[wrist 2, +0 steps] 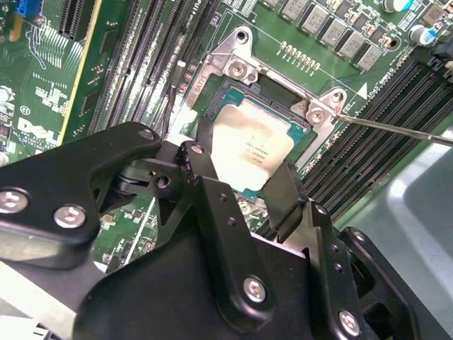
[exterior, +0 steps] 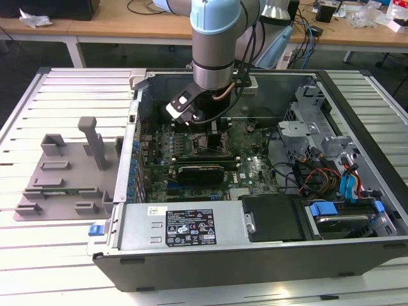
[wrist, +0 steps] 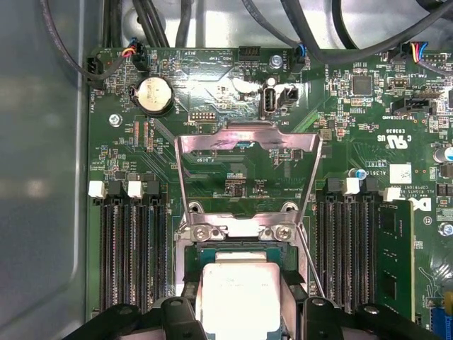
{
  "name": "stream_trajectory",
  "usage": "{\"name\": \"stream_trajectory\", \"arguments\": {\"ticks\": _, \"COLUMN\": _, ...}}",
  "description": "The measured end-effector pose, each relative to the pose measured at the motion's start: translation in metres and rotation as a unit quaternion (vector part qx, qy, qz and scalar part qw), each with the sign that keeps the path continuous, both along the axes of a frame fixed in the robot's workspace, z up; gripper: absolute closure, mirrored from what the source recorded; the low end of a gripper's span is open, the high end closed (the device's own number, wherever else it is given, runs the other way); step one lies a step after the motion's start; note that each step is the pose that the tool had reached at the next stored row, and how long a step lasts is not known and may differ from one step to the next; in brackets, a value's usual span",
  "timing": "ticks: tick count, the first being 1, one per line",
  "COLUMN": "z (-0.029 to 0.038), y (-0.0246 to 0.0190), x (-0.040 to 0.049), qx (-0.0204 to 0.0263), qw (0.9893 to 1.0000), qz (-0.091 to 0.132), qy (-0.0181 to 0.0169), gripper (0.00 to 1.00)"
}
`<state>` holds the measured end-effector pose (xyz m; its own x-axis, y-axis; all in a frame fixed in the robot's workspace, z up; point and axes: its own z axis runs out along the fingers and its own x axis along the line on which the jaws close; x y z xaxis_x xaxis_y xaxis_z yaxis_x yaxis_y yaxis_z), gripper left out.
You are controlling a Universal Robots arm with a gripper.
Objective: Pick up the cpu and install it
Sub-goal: 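Place the cpu into insertion slot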
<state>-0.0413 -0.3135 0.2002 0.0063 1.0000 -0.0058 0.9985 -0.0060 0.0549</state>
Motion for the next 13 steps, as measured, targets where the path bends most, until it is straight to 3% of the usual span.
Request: {"name": "stream_trajectory", "arguments": {"ticks": 13, "z": -0.0032, "y": -0.0003, "x": -0.0003, "qx": -0.0003, "qw": 1.0, "qz": -0.001, "qy": 0.0004, "gripper": 0.47}}
